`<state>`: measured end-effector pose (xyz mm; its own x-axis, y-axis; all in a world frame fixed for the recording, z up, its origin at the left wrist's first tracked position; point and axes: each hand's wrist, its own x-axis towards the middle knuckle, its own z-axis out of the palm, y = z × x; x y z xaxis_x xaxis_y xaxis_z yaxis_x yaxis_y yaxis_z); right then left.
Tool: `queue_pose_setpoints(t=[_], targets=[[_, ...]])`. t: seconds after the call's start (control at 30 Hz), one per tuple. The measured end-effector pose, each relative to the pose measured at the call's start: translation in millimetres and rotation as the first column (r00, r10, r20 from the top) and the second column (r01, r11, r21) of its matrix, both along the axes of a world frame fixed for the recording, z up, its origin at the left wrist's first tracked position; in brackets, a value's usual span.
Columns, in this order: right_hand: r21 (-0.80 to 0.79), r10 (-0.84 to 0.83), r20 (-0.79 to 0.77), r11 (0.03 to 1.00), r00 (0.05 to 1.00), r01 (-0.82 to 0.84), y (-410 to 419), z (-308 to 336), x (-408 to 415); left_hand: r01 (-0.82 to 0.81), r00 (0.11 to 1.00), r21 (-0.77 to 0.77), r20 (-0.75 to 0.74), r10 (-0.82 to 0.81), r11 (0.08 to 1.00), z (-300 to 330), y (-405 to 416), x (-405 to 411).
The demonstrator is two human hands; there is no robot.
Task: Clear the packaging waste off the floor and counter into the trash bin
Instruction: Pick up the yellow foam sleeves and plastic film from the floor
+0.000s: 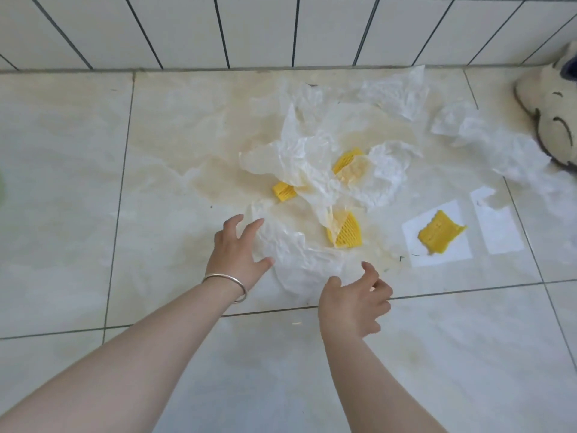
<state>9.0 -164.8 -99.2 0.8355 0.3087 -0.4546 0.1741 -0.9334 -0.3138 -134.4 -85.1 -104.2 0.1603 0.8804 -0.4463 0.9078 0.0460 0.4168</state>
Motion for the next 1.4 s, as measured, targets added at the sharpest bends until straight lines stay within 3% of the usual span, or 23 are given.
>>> queue_pose_setpoints(t=[0.1, 0.17, 0.27, 0.4, 0.47, 0.53, 0.63, 0.73, 0.9, 1.03, 1.17, 1.23, 1.33, 1.4], targets=[[-0.023, -0.233, -0.134, 0.972, 0.963, 0.232, 4, -6, 0, 0.107, 0.992, -0.047, -0.058, -0.110, 0.993, -2, 8, 10], [0.004, -0.262, -0.223, 0.963, 0.939, 0.270, 7, -10, -4, 0.125, 0.991, -0.119, -0.024, -0.128, 0.985, -3, 12, 18], [0.086, -0.185, -0.265, 0.973, 0.946, 0.215, 10, -17, -10, 0.075, 0.993, -0.231, 0.110, -0.050, 0.970, -8, 11, 30], [0.182, -0.044, -0.309, 0.978, 0.950, 0.104, 19, -19, -19, 0.065, 0.981, -0.268, 0.193, -0.012, 0.961, -13, 1, 38], [0.224, -0.022, -0.368, 0.968, 0.929, 0.111, 26, -18, -23, 0.044, 0.967, -0.343, 0.250, 0.047, 0.938, -13, -4, 41], [0.231, -0.081, -0.513, 0.946, 0.855, 0.228, 34, -15, -27, -0.009, 0.943, -0.424, 0.296, 0.148, 0.905, -13, -10, 45], [0.242, -0.120, -0.633, 0.908, 0.765, 0.342, 43, -9, -31, -0.175, 0.872, -0.451, 0.342, 0.350, 0.875, -8, -16, 51], [0.335, -0.060, -0.612, 0.883, 0.788, 0.328, 54, 0, -33, -0.290, 0.849, -0.317, 0.351, 0.395, 0.903, 4, -8, 52], [0.558, 0.152, -0.450, 0.817, 0.880, 0.144, 79, 22, -20, -0.294, 0.916, -0.022, 0.278, 0.288, 0.956, 31, 28, 57], [0.592, 0.142, -0.357, 0.799, 0.923, 0.106, 99, 31, 5, -0.321, 0.907, 0.098, 0.317, 0.276, 0.942, 41, 69, 63], [0.462, 0.133, -0.139, 0.885, 0.981, -0.054, 108, 22, 36, -0.287, 0.930, 0.275, 0.311, 0.197, 0.918, 46, 114, 65], [0.336, 0.189, -0.051, 0.928, 0.981, -0.161, 107, 13, 46, -0.170, 0.964, 0.315, 0.248, 0.092, 0.934, 43, 128, 67], [0.194, 0.228, -0.017, 0.956, 0.973, -0.221, 103, -1, 49, 0.078, 0.995, 0.240, 0.035, -0.089, 0.968, 28, 137, 73], [0.131, 0.218, -0.037, 0.968, 0.975, -0.212, 99, -9, 45, 0.152, 0.988, 0.140, -0.043, -0.147, 0.978, 14, 137, 76]])
